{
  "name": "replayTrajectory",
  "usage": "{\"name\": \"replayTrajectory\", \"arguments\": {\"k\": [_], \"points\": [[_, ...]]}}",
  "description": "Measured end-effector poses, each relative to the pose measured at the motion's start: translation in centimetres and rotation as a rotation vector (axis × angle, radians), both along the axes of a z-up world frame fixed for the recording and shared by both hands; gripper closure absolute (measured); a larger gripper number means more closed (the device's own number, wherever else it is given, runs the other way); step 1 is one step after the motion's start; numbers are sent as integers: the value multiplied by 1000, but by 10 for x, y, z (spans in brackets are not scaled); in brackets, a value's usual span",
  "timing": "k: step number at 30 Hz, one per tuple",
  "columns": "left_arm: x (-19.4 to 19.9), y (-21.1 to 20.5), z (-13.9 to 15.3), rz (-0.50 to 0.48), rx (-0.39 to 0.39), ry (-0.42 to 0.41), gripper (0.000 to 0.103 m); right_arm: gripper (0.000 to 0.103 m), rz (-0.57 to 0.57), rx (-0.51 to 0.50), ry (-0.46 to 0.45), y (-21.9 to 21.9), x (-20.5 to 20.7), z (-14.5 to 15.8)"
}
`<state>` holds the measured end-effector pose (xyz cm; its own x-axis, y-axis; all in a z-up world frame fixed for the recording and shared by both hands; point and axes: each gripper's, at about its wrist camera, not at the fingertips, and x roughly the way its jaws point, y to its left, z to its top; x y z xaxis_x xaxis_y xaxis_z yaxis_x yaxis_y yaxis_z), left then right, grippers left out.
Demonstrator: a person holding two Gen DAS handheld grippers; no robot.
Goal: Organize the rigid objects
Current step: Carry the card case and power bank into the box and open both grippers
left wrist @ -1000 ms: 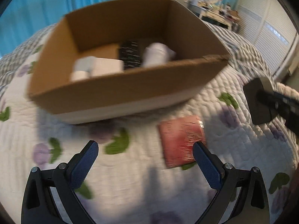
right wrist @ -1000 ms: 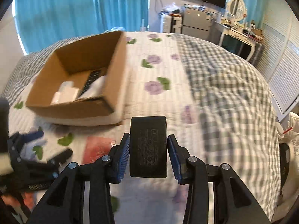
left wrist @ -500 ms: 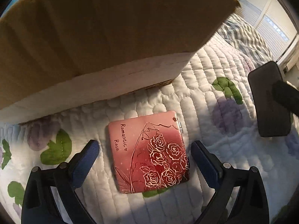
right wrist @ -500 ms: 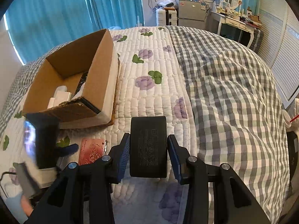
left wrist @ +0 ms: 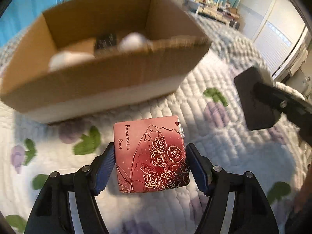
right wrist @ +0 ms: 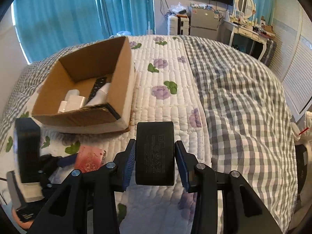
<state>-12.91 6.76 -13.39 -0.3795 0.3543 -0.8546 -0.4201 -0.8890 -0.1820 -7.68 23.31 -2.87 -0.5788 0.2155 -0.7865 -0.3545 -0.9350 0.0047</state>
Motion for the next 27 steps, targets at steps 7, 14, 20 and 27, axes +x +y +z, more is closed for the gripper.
{"name": "replayTrajectory", "arguments": {"k": [7,14,20,27], "points": [[22,-42,67,22,67,147,31,64,21,41,38,-28,13,31],[10,-49,137,74,145,297,31,64,65,100,115,-56,14,85],[-39,-63,173,116,115,379,31,64,132,161,198,-73,-16,135],[-107,-50,167,120,46,365,31,64,179,223,235,-77,-81,156]]}}
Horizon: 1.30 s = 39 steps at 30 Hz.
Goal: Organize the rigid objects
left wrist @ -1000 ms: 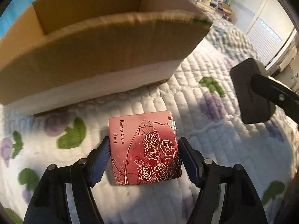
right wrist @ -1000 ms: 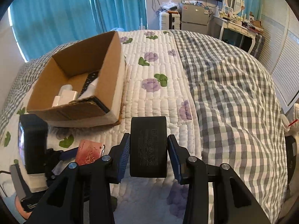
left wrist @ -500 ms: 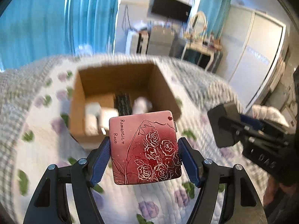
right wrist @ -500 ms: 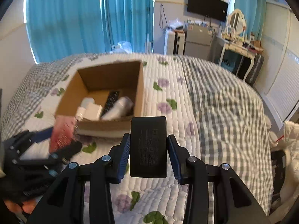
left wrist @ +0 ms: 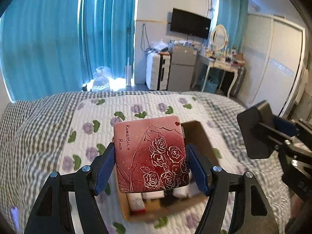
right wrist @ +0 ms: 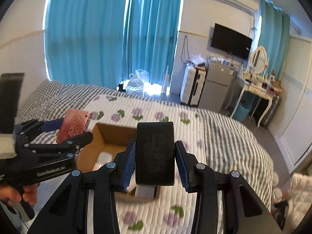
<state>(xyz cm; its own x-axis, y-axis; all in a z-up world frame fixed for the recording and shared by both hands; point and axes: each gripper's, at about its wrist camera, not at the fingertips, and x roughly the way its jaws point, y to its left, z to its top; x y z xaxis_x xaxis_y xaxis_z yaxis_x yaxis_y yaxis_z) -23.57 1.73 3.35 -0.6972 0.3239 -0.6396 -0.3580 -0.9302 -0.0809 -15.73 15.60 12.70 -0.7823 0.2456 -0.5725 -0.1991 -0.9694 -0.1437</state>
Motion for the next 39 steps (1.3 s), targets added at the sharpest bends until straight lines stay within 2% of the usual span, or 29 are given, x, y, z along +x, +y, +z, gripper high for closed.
{"name": "replayTrajectory", "arguments": {"k": [3,6,10,16,20,24,26,28,31,35,39], "points": [[-27,11,-24,-4,-41,-34,31,64,24,-42,-16,6,-35,-10],[-44,21,-58,-17,-69,-81,31,64,29,-70,-44,15,-70,-34],[-62,32,-97,-26,-124,-132,31,64,29,-93,-89,27,-97,-70],[-68,36,-119,-46,-139,-171,30,64,48,-120,-135,38,-115,-111],[-68,35,-116,-47,-118,-183,29,64,59,-129,-140,46,-115,-120],[-67,33,-113,-37,-120,-161,29,64,51,-131,-150,49,-120,-122],[-66,33,-110,-46,-122,-146,25,64,40,-133,-157,50,-123,-122],[-62,32,-108,-39,-117,-133,18,64,42,-130,-128,50,-123,-117],[-56,30,-102,-39,-120,-119,17,64,44,-138,-80,48,-120,-102],[-37,24,-79,-43,-122,-70,13,64,12,-118,-73,44,-108,-83],[-7,8,-35,-20,-97,3,11,64,-10,-103,-45,37,-74,-53]]}}
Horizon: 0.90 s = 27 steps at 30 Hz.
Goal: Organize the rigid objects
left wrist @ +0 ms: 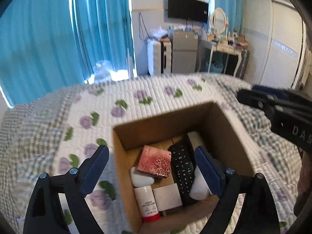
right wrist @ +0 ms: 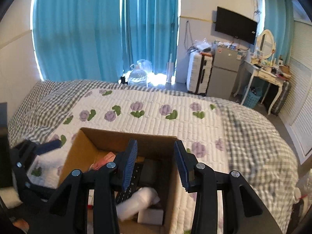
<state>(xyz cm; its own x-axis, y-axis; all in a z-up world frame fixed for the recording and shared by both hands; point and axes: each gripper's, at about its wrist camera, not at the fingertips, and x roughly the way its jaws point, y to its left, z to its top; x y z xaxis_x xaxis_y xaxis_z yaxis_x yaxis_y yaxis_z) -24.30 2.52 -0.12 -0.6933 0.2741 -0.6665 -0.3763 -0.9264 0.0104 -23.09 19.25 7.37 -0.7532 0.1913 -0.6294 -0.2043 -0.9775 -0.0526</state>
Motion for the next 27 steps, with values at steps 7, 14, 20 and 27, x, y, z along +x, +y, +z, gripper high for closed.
{"name": "replayTrajectory", "arguments": {"k": [7,14,20,27], "points": [[73,-36,89,22,48,217,4,48,-34,49,83,-24,85,69],[146,-65,155,63,84,378,0,18,-48,85,168,-60,164,127],[188,-81,165,91,137,427,0,0,-134,167,157,-89,206,147],[208,-95,107,108,141,394,0,0,-173,191,175,-100,235,114]]}}
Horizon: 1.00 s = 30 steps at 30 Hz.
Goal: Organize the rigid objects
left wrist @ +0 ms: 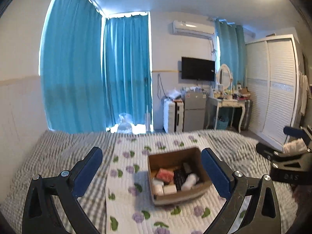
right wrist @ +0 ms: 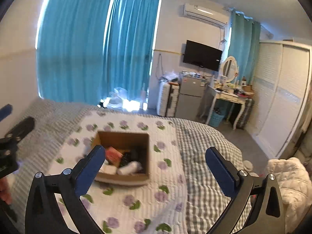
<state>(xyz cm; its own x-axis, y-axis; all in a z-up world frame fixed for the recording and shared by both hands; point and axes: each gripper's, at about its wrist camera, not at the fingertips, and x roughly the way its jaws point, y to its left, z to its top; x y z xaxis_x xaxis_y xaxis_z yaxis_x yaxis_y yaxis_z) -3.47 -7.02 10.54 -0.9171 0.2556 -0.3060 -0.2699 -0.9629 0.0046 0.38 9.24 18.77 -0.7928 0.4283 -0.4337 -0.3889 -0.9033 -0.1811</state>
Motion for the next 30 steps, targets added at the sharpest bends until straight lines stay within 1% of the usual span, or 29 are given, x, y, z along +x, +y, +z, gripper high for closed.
{"name": "replayTrajectory", "arguments": {"k": [1,3,5,8,10,13,17,22,25,30], "points": [[0,-1,-10,7,-5,0,0,0,-9,21,-4,-1,-1,-11],[1,-2,-28,48,-22,35,0,0,4,43,20,-1,-3,-33],[4,-4,-44,62,4,75,0,0,0,35,61,-1,-2,-59],[1,-5,-60,35,41,58,0,0,23,-18,67,0,-5,-87],[-2,-5,-66,33,48,40,0,0,16,-32,58,1,-8,-96],[-3,-3,-73,70,19,55,0,0,2,-51,61,7,-10,-97],[-7,0,-85,57,14,12,0,0,12,-78,97,11,-6,-93],[-7,3,-88,41,8,-14,0,0,18,-40,129,6,-3,-90],[-6,6,-89,26,0,-28,0,0,20,-55,136,7,-3,-91],[-8,3,-90,15,32,-54,0,0,33,-59,142,6,-3,-92]]}}
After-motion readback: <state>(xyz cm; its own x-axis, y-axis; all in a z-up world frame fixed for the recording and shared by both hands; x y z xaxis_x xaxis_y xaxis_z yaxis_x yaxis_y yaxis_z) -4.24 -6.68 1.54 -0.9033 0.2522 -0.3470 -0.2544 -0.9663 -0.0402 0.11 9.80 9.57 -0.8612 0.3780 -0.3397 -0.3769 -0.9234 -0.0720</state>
